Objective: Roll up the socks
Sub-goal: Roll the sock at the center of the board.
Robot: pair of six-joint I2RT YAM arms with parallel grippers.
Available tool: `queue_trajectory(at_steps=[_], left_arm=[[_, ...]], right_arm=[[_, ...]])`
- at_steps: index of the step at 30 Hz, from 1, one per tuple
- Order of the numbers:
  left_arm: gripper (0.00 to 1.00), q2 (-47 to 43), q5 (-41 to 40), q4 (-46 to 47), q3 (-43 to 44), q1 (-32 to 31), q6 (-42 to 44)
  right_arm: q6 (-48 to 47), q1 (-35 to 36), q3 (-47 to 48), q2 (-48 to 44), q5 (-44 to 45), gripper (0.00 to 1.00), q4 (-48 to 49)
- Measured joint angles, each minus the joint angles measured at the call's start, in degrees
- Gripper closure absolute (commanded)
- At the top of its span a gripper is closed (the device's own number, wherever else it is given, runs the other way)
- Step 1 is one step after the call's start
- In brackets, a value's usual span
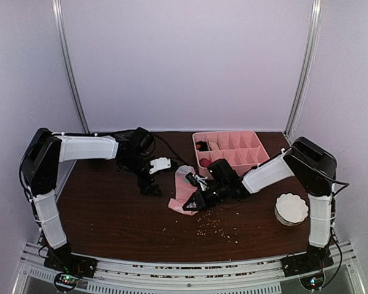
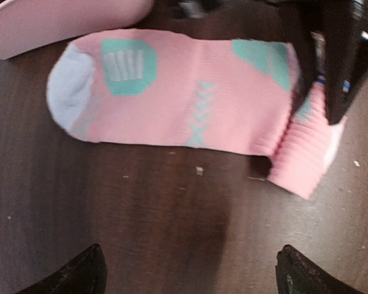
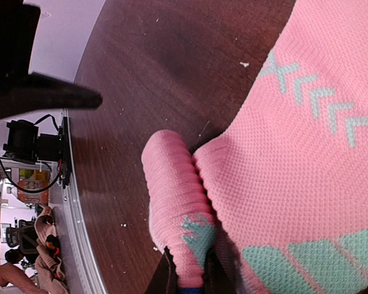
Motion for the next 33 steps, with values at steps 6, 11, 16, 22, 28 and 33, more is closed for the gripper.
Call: queue_trajectory(at_steps=[6, 11, 16, 22, 28, 33], left_arm=[[0.37, -3.69, 6.03, -0.37, -5.2, -5.33, 2.86], [0.48, -3.76, 8.81, 0.46, -5.95, -9.46, 4.7], [0.52, -2.47, 8.96, 1.51, -5.92, -10.08, 6.67], [0.42, 1.2, 7.45, 1.55, -5.84, -10.32, 8.2], [0.32, 1.88, 4.68, 3.74, -5.62, -11.37, 8.26], [0.39, 1.95, 2.03, 6.19, -5.62, -12.22, 8.11]], right_arm=[[5.62, -0.09, 1.22, 1.46, -3.52, 1.0, -0.33], [8.83, -0.04, 3.23, 2.36, -4.61, 1.0, -2.84], [10.71, 0.09, 3.65, 2.4, -4.63, 1.0, -3.67], [12.46, 0.11, 3.52, 2.4, -4.81, 1.0, -3.37], [13.64, 0.11, 3.52, 2.49, -5.01, 1.0, -3.23], [14.4, 0.2, 3.52, 2.67, -5.86, 1.0, -2.93]])
